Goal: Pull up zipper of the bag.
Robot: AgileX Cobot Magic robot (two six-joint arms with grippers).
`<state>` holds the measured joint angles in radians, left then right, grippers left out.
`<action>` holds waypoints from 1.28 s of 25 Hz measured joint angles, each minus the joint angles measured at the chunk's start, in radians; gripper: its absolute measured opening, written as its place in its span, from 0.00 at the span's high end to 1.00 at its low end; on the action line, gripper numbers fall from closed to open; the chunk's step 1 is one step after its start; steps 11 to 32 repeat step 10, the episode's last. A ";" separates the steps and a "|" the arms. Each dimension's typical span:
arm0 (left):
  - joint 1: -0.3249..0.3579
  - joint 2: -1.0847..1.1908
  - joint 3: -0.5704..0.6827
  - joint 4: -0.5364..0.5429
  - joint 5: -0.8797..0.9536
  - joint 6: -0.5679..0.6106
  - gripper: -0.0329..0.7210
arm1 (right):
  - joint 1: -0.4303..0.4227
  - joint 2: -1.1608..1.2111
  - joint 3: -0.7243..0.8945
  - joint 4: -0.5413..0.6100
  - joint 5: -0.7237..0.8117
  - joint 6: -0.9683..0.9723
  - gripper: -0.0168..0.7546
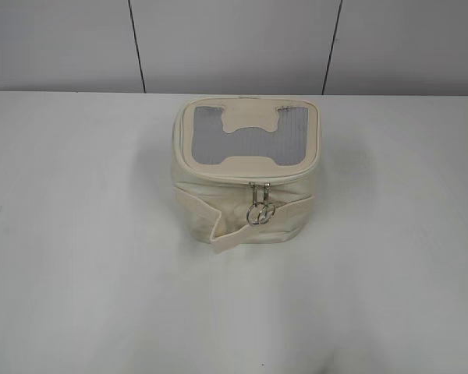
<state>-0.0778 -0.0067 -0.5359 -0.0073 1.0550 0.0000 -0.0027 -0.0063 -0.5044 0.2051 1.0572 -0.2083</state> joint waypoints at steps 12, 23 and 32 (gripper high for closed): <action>0.000 0.000 0.000 0.000 0.000 0.000 0.64 | 0.000 0.000 0.000 0.000 0.000 0.000 0.46; 0.000 0.000 0.000 0.000 0.000 0.000 0.64 | 0.000 0.000 0.000 0.000 0.000 0.000 0.46; 0.000 0.000 0.000 0.000 0.000 0.000 0.64 | 0.000 0.000 0.000 0.000 0.000 0.000 0.46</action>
